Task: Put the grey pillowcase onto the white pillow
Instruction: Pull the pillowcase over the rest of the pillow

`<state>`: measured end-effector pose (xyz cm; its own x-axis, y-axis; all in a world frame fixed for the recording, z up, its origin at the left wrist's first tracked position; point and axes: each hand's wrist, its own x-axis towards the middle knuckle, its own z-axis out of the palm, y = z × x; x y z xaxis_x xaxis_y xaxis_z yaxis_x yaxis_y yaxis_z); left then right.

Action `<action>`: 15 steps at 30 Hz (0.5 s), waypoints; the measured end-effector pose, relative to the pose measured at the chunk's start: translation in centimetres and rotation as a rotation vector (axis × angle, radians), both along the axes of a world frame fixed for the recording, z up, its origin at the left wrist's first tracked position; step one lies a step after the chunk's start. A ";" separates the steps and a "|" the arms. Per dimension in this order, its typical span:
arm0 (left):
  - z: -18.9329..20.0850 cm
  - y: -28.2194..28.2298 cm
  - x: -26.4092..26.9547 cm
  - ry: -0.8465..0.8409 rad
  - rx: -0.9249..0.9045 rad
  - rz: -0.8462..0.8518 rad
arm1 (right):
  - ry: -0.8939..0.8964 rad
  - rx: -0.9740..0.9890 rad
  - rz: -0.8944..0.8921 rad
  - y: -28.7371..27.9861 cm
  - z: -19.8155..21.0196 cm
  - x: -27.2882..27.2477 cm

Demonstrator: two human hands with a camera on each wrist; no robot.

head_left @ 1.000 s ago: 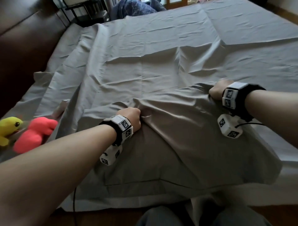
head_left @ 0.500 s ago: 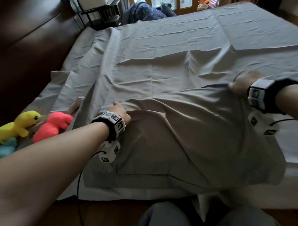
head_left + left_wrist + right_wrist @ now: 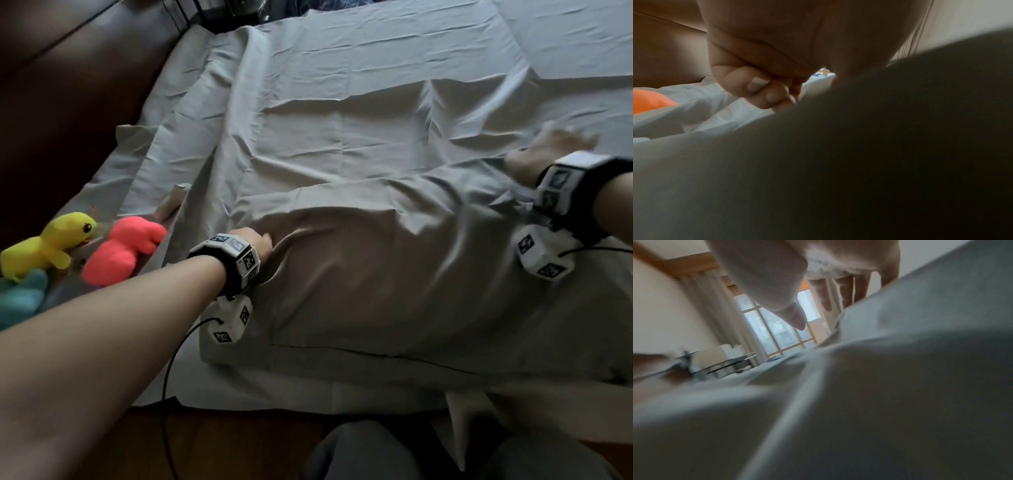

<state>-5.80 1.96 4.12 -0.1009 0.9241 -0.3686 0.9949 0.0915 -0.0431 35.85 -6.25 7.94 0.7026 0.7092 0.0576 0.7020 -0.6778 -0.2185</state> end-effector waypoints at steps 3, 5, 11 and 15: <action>0.0 -0.6 -0.4 -0.067 -0.037 -0.026 | -0.056 -0.017 0.297 0.6 -0.1 -5.5; 0.2 -1.0 -0.9 -0.092 -0.028 -0.020 | 0.121 -0.057 0.513 0.5 -0.3 -10.0; 0.1 -3.1 -5.1 -0.098 -0.060 0.066 | 0.068 -0.248 0.907 0.0 -1.9 -21.2; -1.7 -4.6 -9.1 -0.207 -0.233 0.151 | 0.010 -0.262 1.041 -0.2 -2.9 -26.1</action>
<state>-14.94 -2.59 2.39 -0.1311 0.7928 -0.5952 0.9607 0.2499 0.1212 9.79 -6.47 5.08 -0.2552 0.9489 -0.1858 0.9604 0.2265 -0.1623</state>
